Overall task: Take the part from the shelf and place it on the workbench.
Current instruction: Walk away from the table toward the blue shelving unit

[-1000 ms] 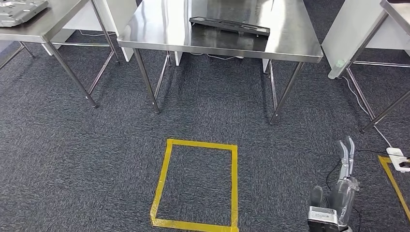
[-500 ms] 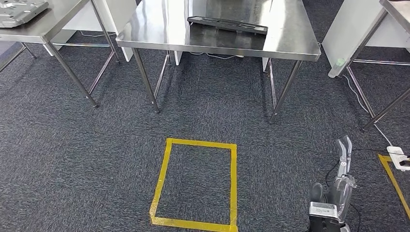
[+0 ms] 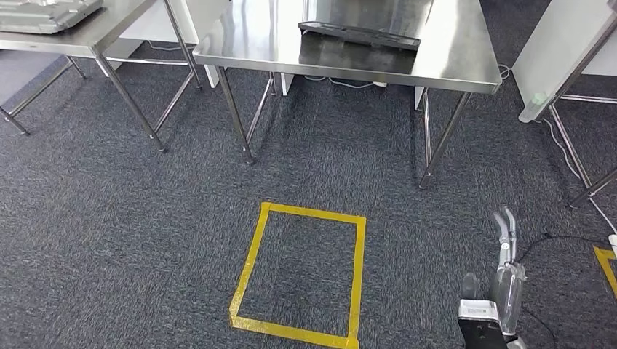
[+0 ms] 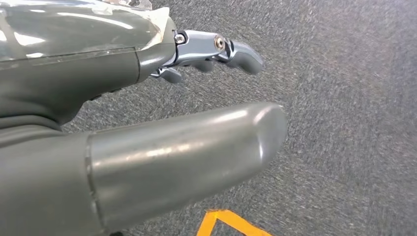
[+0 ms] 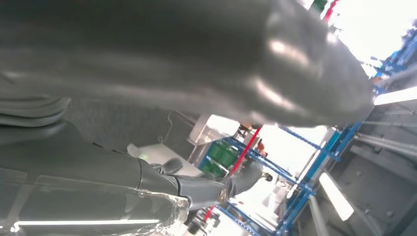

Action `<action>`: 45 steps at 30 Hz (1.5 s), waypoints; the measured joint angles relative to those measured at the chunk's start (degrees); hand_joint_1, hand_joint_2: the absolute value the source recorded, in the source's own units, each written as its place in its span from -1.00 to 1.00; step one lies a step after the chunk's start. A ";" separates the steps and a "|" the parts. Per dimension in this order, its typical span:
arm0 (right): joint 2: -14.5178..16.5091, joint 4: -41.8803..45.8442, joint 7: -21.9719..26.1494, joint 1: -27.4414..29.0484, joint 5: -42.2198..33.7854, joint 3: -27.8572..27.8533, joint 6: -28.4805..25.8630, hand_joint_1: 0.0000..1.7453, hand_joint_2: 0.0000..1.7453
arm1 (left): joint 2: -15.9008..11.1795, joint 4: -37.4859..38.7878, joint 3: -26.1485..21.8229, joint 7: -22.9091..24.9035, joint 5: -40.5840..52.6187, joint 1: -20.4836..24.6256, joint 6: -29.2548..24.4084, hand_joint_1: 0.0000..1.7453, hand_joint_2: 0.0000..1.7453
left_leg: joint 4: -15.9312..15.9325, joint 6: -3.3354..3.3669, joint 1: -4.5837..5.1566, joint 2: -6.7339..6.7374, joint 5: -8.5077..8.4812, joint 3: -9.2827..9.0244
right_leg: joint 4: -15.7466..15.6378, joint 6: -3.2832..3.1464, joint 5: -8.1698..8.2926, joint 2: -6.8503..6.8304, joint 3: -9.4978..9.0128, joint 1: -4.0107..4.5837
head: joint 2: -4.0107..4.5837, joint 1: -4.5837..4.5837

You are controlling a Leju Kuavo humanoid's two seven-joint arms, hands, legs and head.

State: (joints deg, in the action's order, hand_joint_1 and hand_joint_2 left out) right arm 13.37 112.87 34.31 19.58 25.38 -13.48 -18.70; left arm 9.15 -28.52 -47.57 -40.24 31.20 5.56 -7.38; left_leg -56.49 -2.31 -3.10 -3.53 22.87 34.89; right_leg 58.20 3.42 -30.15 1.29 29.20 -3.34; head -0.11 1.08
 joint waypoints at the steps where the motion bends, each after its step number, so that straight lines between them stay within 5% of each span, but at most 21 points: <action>1: -0.08 -0.18 -0.07 -0.13 0.11 0.19 0.14 -1.00 -1.00 | 0.04 0.02 0.01 0.00 -0.05 -0.11 0.01 -1.00 -1.00 | -0.04 -0.10 -0.11 0.10 -0.06 0.12 | 0.34 -0.67 0.08 -0.33 0.15 0.06 | 0.00 -0.16; 3: -0.17 -0.52 -0.15 -0.47 0.36 0.76 0.29 -1.00 -1.00 | 0.10 0.05 0.04 0.00 -0.30 -0.28 0.01 -1.00 -1.00 | -2.54 0.05 -0.21 1.50 1.70 1.28 | 0.60 -1.56 0.47 -0.99 0.52 0.41 | 0.00 -0.32; 5: -0.24 -0.96 -0.53 -0.83 0.79 1.24 0.36 -1.00 -1.00 | 0.17 0.07 0.15 0.00 -0.62 -0.26 -0.01 -1.00 -1.00 | -9.44 0.55 0.11 3.04 6.03 4.37 | 0.62 -2.26 0.90 -1.80 1.05 1.01 | 0.00 -0.42; 7: -0.30 -1.63 -1.26 -1.42 1.50 1.69 0.32 -1.00 -1.00 | 0.20 0.07 0.31 0.00 -0.90 -0.30 -0.08 -1.00 -1.00 | -16.48 1.14 0.54 3.31 9.22 7.28 | 0.65 -2.71 1.18 -2.81 1.55 1.73 | 0.00 -0.44; 8: -0.34 -2.04 -1.62 -1.81 1.85 1.96 0.26 -1.00 -1.00 | 0.20 0.08 0.37 0.00 -1.04 -0.36 -0.14 -1.00 -1.00 | -17.66 1.58 0.81 3.34 9.41 7.49 | 0.65 -2.82 1.23 -3.37 1.71 2.10 | 0.00 -0.44; 10: -0.48 -2.74 -2.12 -2.61 2.29 2.44 0.11 -1.00 -1.00 | 0.17 0.08 0.45 0.00 -1.22 -0.45 -0.27 -1.00 -1.00 | -13.54 2.99 1.60 3.76 7.24 4.55 | 0.64 -2.93 1.27 -4.45 1.77 2.72 | 0.00 -0.44; 12: -0.58 -3.19 -2.30 -3.18 2.40 2.76 0.04 -1.00 -1.00 | 0.07 0.07 0.61 0.00 -1.27 -0.37 -0.38 -1.00 -1.00 | -6.20 4.62 2.74 5.79 5.11 0.23 | 0.63 -2.90 1.25 -5.47 1.71 3.18 | 0.00 -0.40; 14: -0.72 -3.54 -2.39 -3.50 2.40 2.99 -0.02 -1.00 -1.00 | -0.01 0.07 0.80 0.00 -1.31 -0.23 -0.46 -1.00 -1.00 | -2.95 5.25 3.62 6.97 4.64 -1.39 | 0.61 -2.75 1.19 -6.49 1.73 3.34 | 0.00 -0.36; 16: -0.84 -3.85 -2.44 -3.74 2.41 3.27 -0.08 -1.00 -1.00 | -0.07 0.07 0.88 0.00 -1.39 -0.29 -0.52 -1.00 -1.00 | -2.46 5.18 3.77 5.92 4.19 -1.36 | 0.54 -2.43 1.15 -7.28 1.68 3.32 | 0.00 -0.37; 18: -1.03 -4.09 -2.45 -3.94 2.43 3.49 -0.27 -1.00 -1.00 | -0.04 0.07 0.89 0.00 -1.62 -0.40 -0.55 -1.00 -1.00 | -1.56 5.25 3.47 4.89 3.39 -1.64 | 1.75 -2.11 0.30 -5.62 2.12 3.26 | 0.00 -0.33; 20: -1.31 -4.33 -2.50 -3.97 2.44 3.53 -0.64 -1.00 -1.00 | 0.08 0.07 0.92 0.00 -1.84 -0.32 -0.54 -1.00 -1.00 | -1.06 5.44 3.22 3.82 2.81 -1.60 | 7.15 -2.28 -2.57 -2.79 4.57 3.05 | 0.00 -0.27; 23: -1.62 -4.81 -2.71 -3.89 2.44 3.55 -1.10 -1.00 -1.00 | 0.22 0.07 0.95 0.00 -2.06 -0.43 -0.50 -1.00 -1.00 | -1.12 5.56 3.21 1.86 2.49 -1.08 | 15.68 -2.08 -5.77 -1.72 8.49 2.82 | 0.00 -0.26; 24: -1.71 -4.94 -2.79 -3.88 2.53 3.57 -1.20 -1.00 -1.00 | 0.27 0.07 0.95 0.00 -2.16 -0.51 -0.50 -1.00 -1.00 | -1.16 5.49 3.20 1.17 2.40 -1.02 | 15.05 -1.60 -5.16 -1.64 8.07 2.75 | 0.00 -0.26; 27: -1.96 -5.19 -3.20 -3.94 3.39 3.63 -1.59 -1.00 -1.00 | 0.46 0.07 1.04 0.00 -2.46 -0.58 -0.52 -1.00 -1.00 | -1.53 5.05 3.25 -0.87 2.32 -0.89 | 4.06 -0.31 -0.66 0.55 2.60 2.35 | 0.00 -0.26; 29: -2.11 -5.36 -3.62 -4.03 4.19 3.69 -1.74 -1.00 -1.00 | 0.55 0.07 1.21 0.00 -2.78 -0.59 -0.67 -1.00 -1.00 | -1.79 4.50 3.40 -1.84 2.25 -0.52 | 0.00 -0.72 0.63 1.86 0.81 2.31 | 0.00 -0.31; 31: -2.26 -5.53 -3.92 -4.18 4.74 3.76 -1.77 -1.00 -1.00 | 0.56 0.06 1.31 0.00 -3.02 -0.69 -0.87 -1.00 -1.00 | -1.74 3.82 3.33 -2.63 1.95 -0.11 | -0.30 -1.61 0.93 1.03 0.67 2.36 | 0.00 -0.34; 34: -2.38 -5.67 -4.11 -4.41 5.06 3.99 -1.87 -1.00 -1.00 | 0.58 0.01 1.43 0.00 -3.11 -0.80 -0.99 -1.00 -1.00 | -4.72 2.88 3.16 -0.06 3.82 1.49 | -0.71 -2.77 1.36 -0.65 0.37 1.79 | 0.00 -0.49; 37: -2.49 -5.97 -4.48 -4.45 5.53 4.08 -1.89 -1.00 -1.00 | 0.62 -0.02 1.69 0.00 -3.60 -0.80 -0.97 -1.00 -1.00 | -15.20 1.91 2.55 2.80 8.87 6.63 | -0.73 -3.35 1.27 -2.69 0.40 1.93 | 0.00 -0.63; 39: -2.64 -6.43 -4.87 -4.56 6.04 4.16 -1.89 -1.00 -1.00 | 0.62 -0.08 1.79 0.00 -4.02 -0.96 -0.91 -1.00 -1.00 | -17.48 1.44 2.03 3.26 8.78 7.89 | -0.72 -3.33 1.18 -4.03 0.42 1.86 | 0.00 -0.64; 42: -2.99 -7.32 -5.38 -5.02 6.61 4.44 -1.89 -1.00 -1.00 | 0.60 -0.42 1.90 0.00 -4.27 -1.04 -0.86 -1.00 -1.00 | -7.63 1.20 1.76 5.69 4.01 2.58 | -0.66 -2.72 0.78 -5.64 0.05 1.78 | 0.00 -0.65; 45: -3.33 -7.91 -5.51 -5.42 6.75 4.76 -1.89 -1.00 -1.00 | 0.62 -0.70 2.19 0.00 -4.32 -0.95 -0.84 -1.00 -1.00 | -2.41 2.15 2.46 6.87 2.96 -0.19 | -0.91 -1.53 0.35 -7.05 -0.33 2.32 | 0.00 -0.45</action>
State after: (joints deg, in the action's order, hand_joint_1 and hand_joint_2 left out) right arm 10.04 104.96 28.80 14.16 32.13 -8.72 -20.59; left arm 9.77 -29.23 -45.39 -40.24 26.88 4.61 -8.21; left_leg -58.89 -0.16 -0.65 3.34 25.83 34.71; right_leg 57.29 1.90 -29.80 -5.76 28.87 -1.01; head -0.11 0.62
